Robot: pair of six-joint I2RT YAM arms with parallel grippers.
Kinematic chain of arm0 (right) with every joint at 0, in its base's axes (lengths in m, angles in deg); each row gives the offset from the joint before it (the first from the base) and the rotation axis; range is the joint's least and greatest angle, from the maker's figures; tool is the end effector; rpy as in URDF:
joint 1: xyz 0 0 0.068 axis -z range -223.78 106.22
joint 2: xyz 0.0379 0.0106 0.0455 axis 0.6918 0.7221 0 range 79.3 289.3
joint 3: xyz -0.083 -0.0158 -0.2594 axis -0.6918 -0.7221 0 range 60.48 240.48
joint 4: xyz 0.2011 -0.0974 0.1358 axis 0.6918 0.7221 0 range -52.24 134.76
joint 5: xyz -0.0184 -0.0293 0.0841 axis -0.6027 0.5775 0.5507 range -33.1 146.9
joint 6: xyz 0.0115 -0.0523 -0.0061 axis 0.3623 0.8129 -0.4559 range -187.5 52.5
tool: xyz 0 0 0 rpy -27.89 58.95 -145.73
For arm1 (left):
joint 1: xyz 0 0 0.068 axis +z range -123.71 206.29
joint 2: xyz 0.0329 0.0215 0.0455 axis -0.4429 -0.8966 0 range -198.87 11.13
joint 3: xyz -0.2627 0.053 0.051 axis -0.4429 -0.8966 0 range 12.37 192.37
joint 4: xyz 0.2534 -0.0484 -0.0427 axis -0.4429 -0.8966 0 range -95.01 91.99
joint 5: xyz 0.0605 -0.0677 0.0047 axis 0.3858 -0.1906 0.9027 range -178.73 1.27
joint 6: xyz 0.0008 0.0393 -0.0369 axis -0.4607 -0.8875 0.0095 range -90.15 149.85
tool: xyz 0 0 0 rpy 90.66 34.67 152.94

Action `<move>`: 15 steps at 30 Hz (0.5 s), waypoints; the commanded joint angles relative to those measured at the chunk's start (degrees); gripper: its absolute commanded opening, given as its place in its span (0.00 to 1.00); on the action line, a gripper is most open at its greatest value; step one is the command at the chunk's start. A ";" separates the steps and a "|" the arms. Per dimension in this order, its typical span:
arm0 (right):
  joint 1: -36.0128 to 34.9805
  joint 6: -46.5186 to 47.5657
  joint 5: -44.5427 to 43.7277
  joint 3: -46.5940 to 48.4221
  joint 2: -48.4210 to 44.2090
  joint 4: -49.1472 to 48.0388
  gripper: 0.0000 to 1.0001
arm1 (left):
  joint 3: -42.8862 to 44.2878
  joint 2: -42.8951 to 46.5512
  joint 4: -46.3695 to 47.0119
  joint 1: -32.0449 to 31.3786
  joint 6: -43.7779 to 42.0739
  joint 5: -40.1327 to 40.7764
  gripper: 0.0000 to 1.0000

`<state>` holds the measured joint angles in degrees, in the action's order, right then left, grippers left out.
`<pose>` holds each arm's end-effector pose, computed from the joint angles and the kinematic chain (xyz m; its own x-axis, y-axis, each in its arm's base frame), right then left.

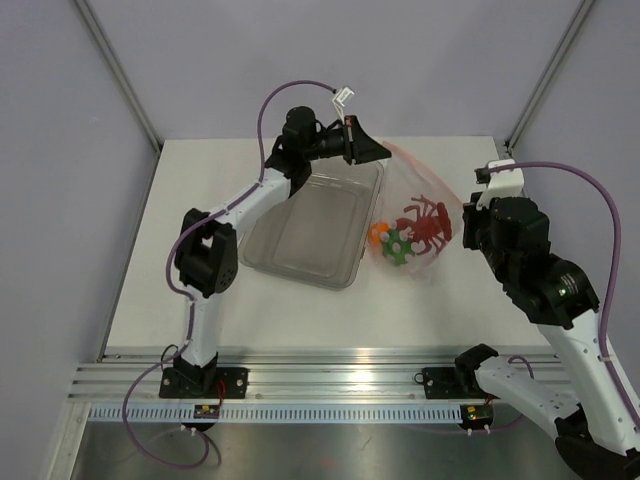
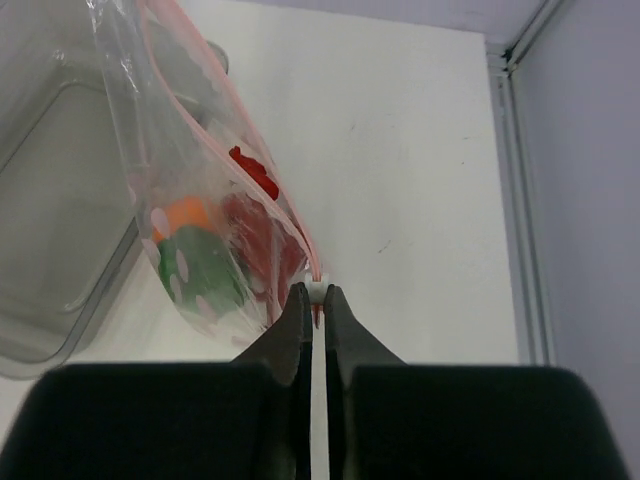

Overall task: Place the food in the zip-top bag and seal the zipper
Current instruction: Place the zipper food storage bag at the center of the board.

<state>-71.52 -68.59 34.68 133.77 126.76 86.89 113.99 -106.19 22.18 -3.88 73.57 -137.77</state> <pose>0.1251 0.0505 0.4264 -0.3523 -0.1656 -0.9211 -0.1171 0.9843 -0.1321 0.4104 -0.2697 0.3471 -0.6286 -0.1587 -0.7614 0.7553 0.1090 -0.6463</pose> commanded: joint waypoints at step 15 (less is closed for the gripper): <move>-0.20 6.28 23.67 2.21 1.93 -3.87 0.55 | 18.89 -10.05 15.39 6.43 17.25 -0.44 0.95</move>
<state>-71.52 -62.77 42.00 137.53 128.20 81.40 137.77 -121.36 28.19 -2.42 84.59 -138.88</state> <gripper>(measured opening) 0.481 0.932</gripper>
